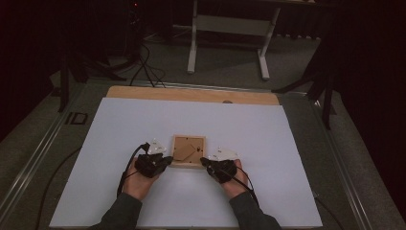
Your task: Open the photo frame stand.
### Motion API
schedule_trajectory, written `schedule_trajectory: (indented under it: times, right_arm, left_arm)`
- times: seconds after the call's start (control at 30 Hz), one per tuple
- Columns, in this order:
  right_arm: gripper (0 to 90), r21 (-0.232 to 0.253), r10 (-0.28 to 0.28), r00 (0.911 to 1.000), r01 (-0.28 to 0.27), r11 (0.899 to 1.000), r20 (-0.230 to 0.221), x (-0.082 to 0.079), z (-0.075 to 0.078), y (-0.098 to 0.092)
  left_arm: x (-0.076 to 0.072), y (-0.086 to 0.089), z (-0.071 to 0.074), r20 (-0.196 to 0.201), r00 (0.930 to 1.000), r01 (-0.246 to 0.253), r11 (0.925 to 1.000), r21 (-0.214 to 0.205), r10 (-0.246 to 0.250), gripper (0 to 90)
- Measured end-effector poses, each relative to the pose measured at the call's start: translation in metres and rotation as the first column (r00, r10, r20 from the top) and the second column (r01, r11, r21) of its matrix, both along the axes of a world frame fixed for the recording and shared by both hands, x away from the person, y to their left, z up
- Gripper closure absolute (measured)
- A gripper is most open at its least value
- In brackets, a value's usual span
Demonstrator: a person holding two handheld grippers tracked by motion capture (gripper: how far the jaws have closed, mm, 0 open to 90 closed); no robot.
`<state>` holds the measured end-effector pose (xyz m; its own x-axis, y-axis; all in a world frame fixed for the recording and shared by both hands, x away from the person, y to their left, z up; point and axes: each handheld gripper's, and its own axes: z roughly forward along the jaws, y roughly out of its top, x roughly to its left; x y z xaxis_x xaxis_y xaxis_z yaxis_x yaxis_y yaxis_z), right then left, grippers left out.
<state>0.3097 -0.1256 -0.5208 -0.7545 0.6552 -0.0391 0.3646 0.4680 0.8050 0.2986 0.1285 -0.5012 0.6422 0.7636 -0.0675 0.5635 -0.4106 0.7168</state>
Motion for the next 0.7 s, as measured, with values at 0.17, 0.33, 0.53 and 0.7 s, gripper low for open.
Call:
schedule_trajectory:
  times: [0.17, 0.33, 0.53, 0.7]
  right_arm:
    - [90.0, -0.001, -0.001, 1.0, 0.001, 1.0, 0.001, -0.0003, 0.0, 0.0003]
    - [90.0, -0.001, 0.0, 1.0, 0.0, 1.0, 0.001, -0.0001, 0.0, 0.0002]
    - [90.0, -0.001, 0.0, 1.0, 0.0, 1.0, 0.002, -0.0002, 0.0, 0.0003]
    - [90.0, -0.001, 0.0, 1.0, 0.0, 1.0, 0.002, -0.0002, 0.0, 0.0003]
  left_arm:
    - [0.0013, -0.0016, -0.0022, -0.022, 0.9997, -0.009, 0.9995, 0.032, 0.01, 89.6]
    - [0.0028, -0.0025, -0.0027, -0.023, 0.9997, -0.012, 0.9985, 0.054, 0.013, 89.5]
    - [0.0041, -0.0067, -0.0009, -0.004, 1.0, -0.003, 0.996, 0.09, 0.003, 89.4]
    - [0.0047, -0.0071, 0.0004, 0.005, 0.9999, -0.012, 0.9968, 0.08, 0.012, 89.4]
